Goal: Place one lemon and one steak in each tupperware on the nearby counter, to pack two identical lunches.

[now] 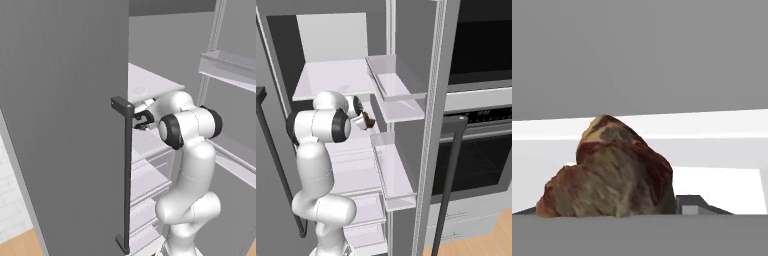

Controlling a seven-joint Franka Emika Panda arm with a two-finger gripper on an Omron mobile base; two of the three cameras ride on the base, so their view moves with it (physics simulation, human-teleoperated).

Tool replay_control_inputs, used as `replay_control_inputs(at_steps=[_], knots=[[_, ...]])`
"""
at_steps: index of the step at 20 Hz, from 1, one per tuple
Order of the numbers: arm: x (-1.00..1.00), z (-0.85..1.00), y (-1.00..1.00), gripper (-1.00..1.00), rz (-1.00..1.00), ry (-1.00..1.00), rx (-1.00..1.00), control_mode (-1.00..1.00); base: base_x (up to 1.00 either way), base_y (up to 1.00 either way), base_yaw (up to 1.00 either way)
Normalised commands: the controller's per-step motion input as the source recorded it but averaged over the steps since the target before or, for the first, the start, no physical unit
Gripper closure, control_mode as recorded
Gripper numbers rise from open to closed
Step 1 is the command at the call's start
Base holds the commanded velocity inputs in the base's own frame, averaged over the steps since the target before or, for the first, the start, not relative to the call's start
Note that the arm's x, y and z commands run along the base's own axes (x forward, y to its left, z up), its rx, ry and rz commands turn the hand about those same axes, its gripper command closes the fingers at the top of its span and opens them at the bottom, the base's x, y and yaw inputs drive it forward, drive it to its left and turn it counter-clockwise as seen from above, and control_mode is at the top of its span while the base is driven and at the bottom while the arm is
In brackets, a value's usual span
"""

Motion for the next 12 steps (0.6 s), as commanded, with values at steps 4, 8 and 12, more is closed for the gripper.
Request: replay_control_inputs(at_steps=[4,8,12], knots=[[-0.45,-0.11,-0.01,1.0,-0.07,0.03,0.0,-1.0,0.0,0.0,0.0],[-0.52,0.0,0.0,1.0,0.0,0.0,0.0,-1.0,0.0,0.0,0.0],[-0.55,0.04,0.03,1.0,0.0,0.0,0.0,-1.0,0.0,0.0,0.0]])
